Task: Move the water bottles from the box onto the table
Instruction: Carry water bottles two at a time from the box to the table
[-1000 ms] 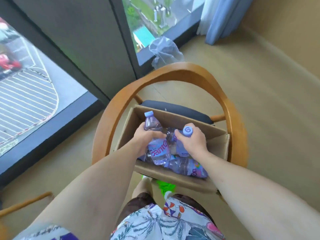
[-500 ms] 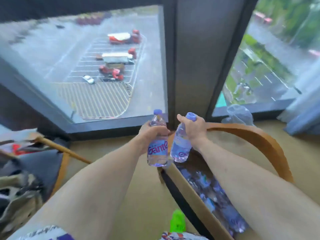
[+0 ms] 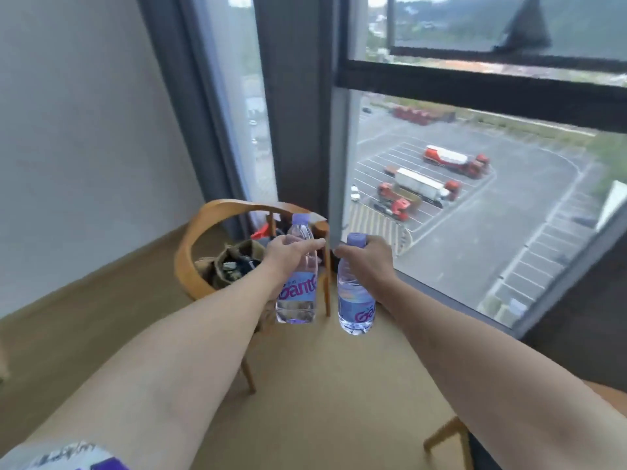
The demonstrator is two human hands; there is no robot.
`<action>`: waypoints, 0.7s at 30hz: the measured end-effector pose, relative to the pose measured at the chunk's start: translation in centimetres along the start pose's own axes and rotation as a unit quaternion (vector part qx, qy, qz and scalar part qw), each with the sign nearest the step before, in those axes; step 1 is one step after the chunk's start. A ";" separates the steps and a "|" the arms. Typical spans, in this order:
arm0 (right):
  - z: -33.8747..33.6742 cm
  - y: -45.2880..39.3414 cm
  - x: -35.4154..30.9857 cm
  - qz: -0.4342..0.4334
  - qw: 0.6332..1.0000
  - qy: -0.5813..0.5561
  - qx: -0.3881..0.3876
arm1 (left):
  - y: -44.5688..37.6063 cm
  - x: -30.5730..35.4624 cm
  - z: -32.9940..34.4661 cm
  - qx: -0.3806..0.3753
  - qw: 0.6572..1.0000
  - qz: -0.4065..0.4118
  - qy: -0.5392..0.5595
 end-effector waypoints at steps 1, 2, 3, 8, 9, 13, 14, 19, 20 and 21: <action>3.4 1.4 -1.5 -0.009 1.000 -0.002 -0.025 | -0.7 -0.2 -4.2 0.032 0.999 0.001 0.002; 6.7 2.9 -3.0 -0.021 0.999 -0.005 -0.048 | -1.2 -0.4 -8.4 0.066 0.998 0.002 0.009; 10.0 4.6 -4.4 -0.034 0.997 -0.008 -0.069 | -1.6 -0.7 -12.5 0.096 0.995 -0.001 0.019; 25.2 13.3 -10.3 -0.055 0.983 -0.017 -0.174 | -1.1 -2.8 -31.7 0.202 0.978 -0.024 0.038; 28.0 15.1 -11.4 -0.054 0.979 -0.019 -0.195 | -0.4 -3.4 -35.4 0.225 0.973 -0.028 0.040; 37.9 23.5 -16.0 -0.063 0.954 -0.031 -0.290 | 3.2 -6.0 -48.9 0.335 0.939 -0.042 0.070; 40.1 25.7 -17.1 -0.068 0.946 -0.030 -0.314 | 4.3 -6.7 -51.8 0.362 0.927 -0.045 0.081; 49.7 36.6 -21.7 -0.094 0.905 -0.028 -0.415 | 9.5 -10.5 -63.8 0.466 0.871 -0.060 0.141; 51.5 38.7 -22.5 -0.098 0.895 -0.029 -0.434 | 10.5 -11.2 -66.0 0.484 0.861 -0.064 0.145; 53.2 40.9 -23.2 -0.101 0.886 -0.030 -0.451 | 11.4 -11.9 -68.0 0.500 0.851 -0.067 0.147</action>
Point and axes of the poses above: each hand's wrist, its own y-axis away from the middle knuckle, its own z-axis out of the palm, x = y × z, the point moved 8 cm from there along -y, towards the middle knuckle, and after that the axes turned 14 degrees about x, right-handed, at the moved point
